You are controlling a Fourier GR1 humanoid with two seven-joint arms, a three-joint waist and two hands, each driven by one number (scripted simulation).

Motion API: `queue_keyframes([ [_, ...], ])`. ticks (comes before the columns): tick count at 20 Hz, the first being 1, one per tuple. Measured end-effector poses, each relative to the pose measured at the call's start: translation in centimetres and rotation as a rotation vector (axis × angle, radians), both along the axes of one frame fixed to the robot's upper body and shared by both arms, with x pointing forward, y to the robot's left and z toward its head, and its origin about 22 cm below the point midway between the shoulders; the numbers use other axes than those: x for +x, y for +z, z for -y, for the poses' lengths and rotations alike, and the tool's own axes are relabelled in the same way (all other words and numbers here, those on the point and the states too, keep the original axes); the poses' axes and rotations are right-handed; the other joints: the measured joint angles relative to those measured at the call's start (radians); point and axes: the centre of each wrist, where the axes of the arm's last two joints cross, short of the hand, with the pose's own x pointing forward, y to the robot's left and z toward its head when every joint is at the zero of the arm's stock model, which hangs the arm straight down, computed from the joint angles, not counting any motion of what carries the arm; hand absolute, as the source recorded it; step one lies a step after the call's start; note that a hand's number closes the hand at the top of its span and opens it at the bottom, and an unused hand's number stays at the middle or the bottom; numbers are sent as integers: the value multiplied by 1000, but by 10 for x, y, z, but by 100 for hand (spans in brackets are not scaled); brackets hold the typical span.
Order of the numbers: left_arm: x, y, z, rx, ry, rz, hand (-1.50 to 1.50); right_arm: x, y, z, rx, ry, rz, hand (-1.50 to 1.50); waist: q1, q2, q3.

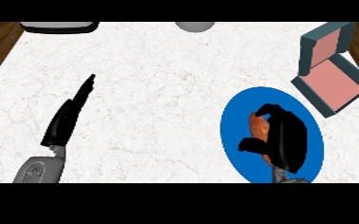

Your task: Pick the sweet potato from the plate and place it in the cardboard box

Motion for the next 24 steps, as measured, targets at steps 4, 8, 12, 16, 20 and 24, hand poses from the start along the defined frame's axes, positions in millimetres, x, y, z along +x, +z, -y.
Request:
queue_keyframes([
  [4, -2, -6, -4, 2, 6, -1, 0, -1, 0, 1, -38, -30, 59, 150, -2, 4, 4],
  [8, 8, -1, 4, 4, -16, 10, 0, 43, 14, 2, -36, -150, -56, 150, 22, 17, 5],
  [12, 13, 4, 13, 7, -54, 33, 0, 83, 35, 9, -4, -300, -230, 150, 68, 35, 3],
  [16, 18, 8, 21, 8, -86, 42, 0, 132, 68, 12, -17, -428, -330, 150, 96, 46, 9],
  [20, 19, 8, 25, 3, -95, 35, 0, 176, 116, 10, -66, -518, -344, 150, 104, 46, 11],
  [24, 19, 8, 25, 5, -90, 33, 0, 205, 160, -1, -134, -593, -300, 150, 100, 44, 12],
])
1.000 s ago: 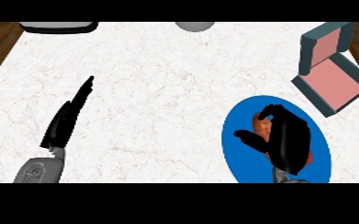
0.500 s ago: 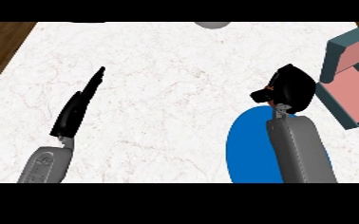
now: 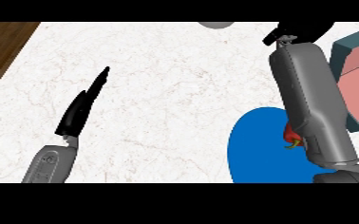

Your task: Pick the sweet potato from the plate and place it in the cardboard box

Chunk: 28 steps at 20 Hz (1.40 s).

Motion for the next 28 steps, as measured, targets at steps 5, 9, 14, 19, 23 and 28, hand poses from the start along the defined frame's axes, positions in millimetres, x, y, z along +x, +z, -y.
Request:
queue_keyframes([
  [5, -2, -5, 2, 2, 13, -11, 0, 19, 44, -12, -108, -60, 43, 150, -21, -6, 0],
  [9, -4, -9, -6, 5, 31, -10, 0, 27, 77, -12, -147, -119, 84, 150, -36, -10, 0],
  [14, -10, -13, -11, 2, 52, -22, 0, 30, 105, 1, -170, -192, 134, 150, -54, -17, 0],
  [19, -14, -14, -22, -3, 68, -30, 0, 30, 107, 20, -170, -250, 141, 150, -73, -22, 1],
  [23, -16, -17, -21, 1, 80, -32, 0, 27, 100, 51, -148, -298, 117, 150, -88, -26, 1],
  [28, -18, -15, -29, 1, 93, -34, 0, 21, 81, 89, -92, -356, 67, 150, -97, -29, 2],
])
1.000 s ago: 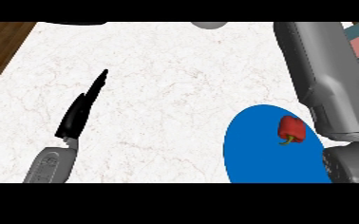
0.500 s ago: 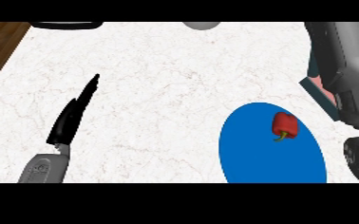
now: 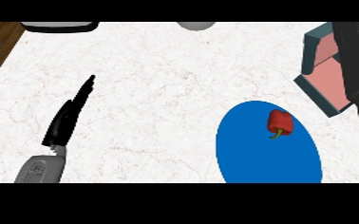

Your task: Pick the sweet potato from the plate and place it in the cardboard box

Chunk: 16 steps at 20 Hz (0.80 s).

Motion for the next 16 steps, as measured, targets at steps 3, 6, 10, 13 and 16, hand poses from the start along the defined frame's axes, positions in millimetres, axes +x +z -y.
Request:
queue_keyframes([
  [3, 0, 1, 3, 2, 2, 7, 0, -5, -15, 25, 135, -32, -10, -150, -2, 0, 0],
  [6, 0, -2, 7, -2, 5, 1, 0, -10, -30, 41, 284, -41, 1, -150, -6, 0, 1],
  [10, -1, 2, 5, 0, 1, 2, 0, -23, -60, 67, 362, -2, 59, -150, 0, 2, 1],
  [13, 1, 5, 7, -5, -2, 1, 0, -27, -66, 68, 339, 50, 195, -150, 3, 3, 2],
  [16, 1, 6, 5, -2, -2, 3, 0, -30, -60, 65, 300, 97, 384, -150, 6, 4, 2],
])
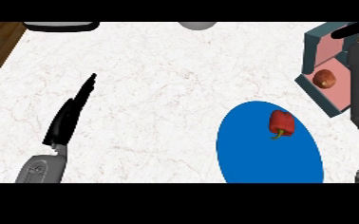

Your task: Pick the sweet potato from the plate and place it in the cardboard box

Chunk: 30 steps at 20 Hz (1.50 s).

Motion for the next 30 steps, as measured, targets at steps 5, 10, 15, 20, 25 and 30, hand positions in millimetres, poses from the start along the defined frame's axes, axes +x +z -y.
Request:
queue_keyframes([
  [5, 0, -3, 1, 1, 2, 3, 0, -7, -6, 4, 17, -9, 266, -150, -1, 0, 0],
  [10, -1, -6, 0, 2, 2, 1, 0, -22, -15, 20, 34, -75, 480, -150, -7, -2, 0],
  [15, -4, -5, -7, 2, 9, -9, 0, -51, -30, 36, -18, -119, 640, -150, -16, -6, -1],
  [20, -4, -6, -6, 4, 16, -11, 0, -93, -53, 55, -79, -142, 728, -150, -21, -7, -1],
  [25, -8, -7, -9, 5, 15, -5, 0, -143, -74, 65, -141, -191, 792, -150, -21, -7, -2],
  [30, -6, -4, -9, 3, 17, -2, 0, -189, -86, 67, -167, -218, 815, -150, -18, -6, -2],
])
